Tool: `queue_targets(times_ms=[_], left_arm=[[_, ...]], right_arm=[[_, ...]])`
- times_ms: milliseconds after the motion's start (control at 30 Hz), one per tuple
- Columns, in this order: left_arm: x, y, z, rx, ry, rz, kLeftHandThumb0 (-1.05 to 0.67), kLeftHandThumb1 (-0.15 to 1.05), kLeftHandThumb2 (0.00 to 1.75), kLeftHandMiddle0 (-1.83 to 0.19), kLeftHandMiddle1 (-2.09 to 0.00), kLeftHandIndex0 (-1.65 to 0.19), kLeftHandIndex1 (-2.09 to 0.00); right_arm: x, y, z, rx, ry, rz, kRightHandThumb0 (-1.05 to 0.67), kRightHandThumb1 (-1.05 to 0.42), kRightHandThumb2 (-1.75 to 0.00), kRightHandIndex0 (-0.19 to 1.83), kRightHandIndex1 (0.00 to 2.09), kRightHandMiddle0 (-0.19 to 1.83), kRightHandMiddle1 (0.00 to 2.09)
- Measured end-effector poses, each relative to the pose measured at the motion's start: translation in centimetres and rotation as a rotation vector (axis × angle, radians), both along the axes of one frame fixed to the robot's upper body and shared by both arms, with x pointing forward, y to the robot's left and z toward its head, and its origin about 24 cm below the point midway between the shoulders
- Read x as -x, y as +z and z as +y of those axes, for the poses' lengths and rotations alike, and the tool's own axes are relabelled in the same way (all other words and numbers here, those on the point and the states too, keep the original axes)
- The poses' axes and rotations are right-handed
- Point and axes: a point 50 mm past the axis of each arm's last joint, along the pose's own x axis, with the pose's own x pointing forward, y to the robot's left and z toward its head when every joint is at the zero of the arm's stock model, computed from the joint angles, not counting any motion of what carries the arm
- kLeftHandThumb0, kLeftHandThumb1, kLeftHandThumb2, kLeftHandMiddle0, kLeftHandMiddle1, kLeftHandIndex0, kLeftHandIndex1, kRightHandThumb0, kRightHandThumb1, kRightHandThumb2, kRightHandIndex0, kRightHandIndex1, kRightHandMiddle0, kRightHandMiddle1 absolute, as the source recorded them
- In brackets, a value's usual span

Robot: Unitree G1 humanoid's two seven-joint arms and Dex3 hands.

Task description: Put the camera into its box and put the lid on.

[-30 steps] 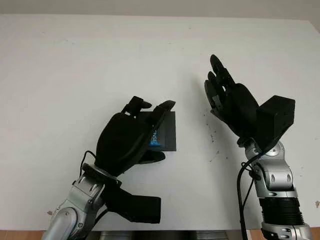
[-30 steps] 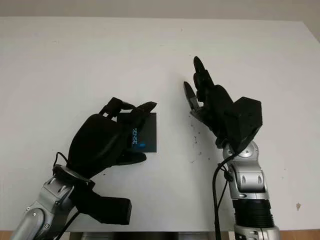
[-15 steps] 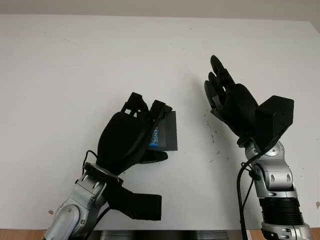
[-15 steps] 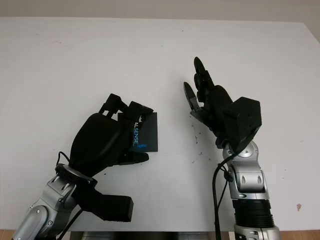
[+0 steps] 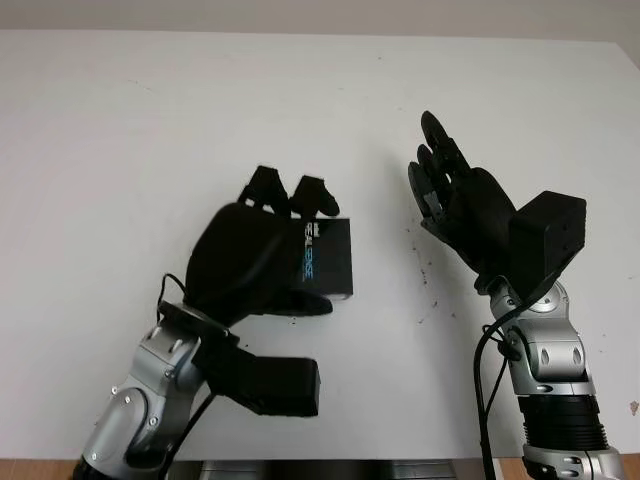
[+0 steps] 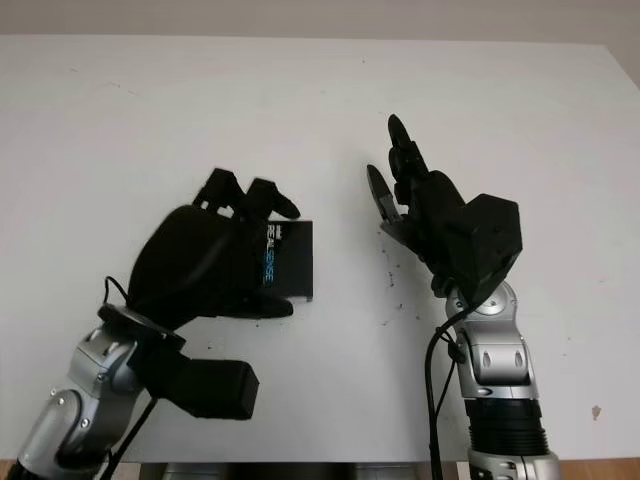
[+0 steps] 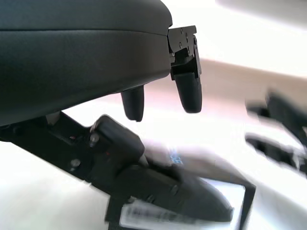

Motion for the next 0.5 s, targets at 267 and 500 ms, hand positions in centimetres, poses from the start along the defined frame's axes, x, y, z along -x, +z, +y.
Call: queue_targets(times_ms=[267, 500], left_arm=[[-0.21, 0.43, 0.43, -0.001, 0.011, 0.006, -0.35, 1.05, 0.19, -0.05, -1.73, 0.02, -1.54], [-0.19, 0.5, 0.52, -0.002, 0.007, 0.001, -0.36, 1.05, 0.18, -0.05, -1.74, 0.03, -1.51]], right_arm=[[-0.02, -0.03, 0.04, 0.001, -0.005, 0.002, -0.63, -1.05, -0.57, -0.1, 0.06, -0.1, 0.06], [-0.03, -0.09, 0.05, 0.003, -0.008, 0.007, -0.63, -1.05, -0.57, -0.11, 0.05, -0.1, 0.05]])
